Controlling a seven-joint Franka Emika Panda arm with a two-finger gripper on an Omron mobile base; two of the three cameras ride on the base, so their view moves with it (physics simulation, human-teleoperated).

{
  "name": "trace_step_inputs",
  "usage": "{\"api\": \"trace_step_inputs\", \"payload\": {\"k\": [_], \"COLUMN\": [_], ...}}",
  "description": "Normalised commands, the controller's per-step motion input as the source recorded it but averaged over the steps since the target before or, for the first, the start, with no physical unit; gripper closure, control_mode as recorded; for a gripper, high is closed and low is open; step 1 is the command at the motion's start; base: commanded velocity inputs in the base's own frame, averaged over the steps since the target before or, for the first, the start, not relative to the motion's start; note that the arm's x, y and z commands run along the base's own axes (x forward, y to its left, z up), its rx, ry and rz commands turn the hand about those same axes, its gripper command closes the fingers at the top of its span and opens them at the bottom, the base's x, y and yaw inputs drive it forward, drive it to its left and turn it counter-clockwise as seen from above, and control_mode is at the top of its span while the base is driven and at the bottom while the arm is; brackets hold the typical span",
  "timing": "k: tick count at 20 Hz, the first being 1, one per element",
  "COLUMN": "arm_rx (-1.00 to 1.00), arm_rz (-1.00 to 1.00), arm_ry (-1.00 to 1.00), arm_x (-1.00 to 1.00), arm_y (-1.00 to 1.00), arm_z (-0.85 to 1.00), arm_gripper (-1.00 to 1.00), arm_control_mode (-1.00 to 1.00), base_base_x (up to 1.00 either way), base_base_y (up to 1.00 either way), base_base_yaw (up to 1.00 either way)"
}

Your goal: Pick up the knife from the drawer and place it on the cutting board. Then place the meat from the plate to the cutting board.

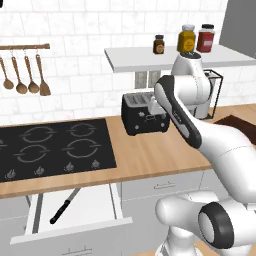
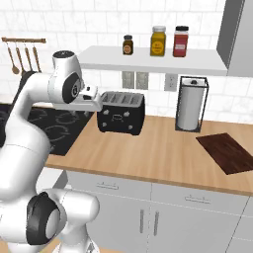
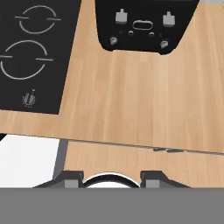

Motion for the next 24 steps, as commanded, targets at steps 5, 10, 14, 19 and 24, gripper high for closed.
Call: {"api": "trace_step_inputs", "payload": {"k": [5,10,14,19,24], "arm_rx": [0.00,0.00,0.00,0.00,0.00], "arm_rz": [0.00,-0.01,-0.01,0.00,0.00], "arm_ry": [-0.05,-0.01,0.00,0.00,-0.09], "arm_x": [-0.53,-0.67,-0.45,-0.47,-0.63], "arm_y": [0.04,0.25,0.22,0.00,0.00], "arm_z": [-0.02,-0.08,-0.09,-0.20,-0.13], "arm_gripper": [-1.00,-1.00,-1.00,-1.00,-1.00], "arm_control_mode": [-1.00,-1.00,-1.00,-1.00,-1.00], "base_base_x": [0.00,0.00,0.00,0.00,0.00], "base_base_y": [0.00,0.00,0.00,0.00,0.00], "base_base_yaw": [0.00,0.00,0.00,0.00,0.00]}}
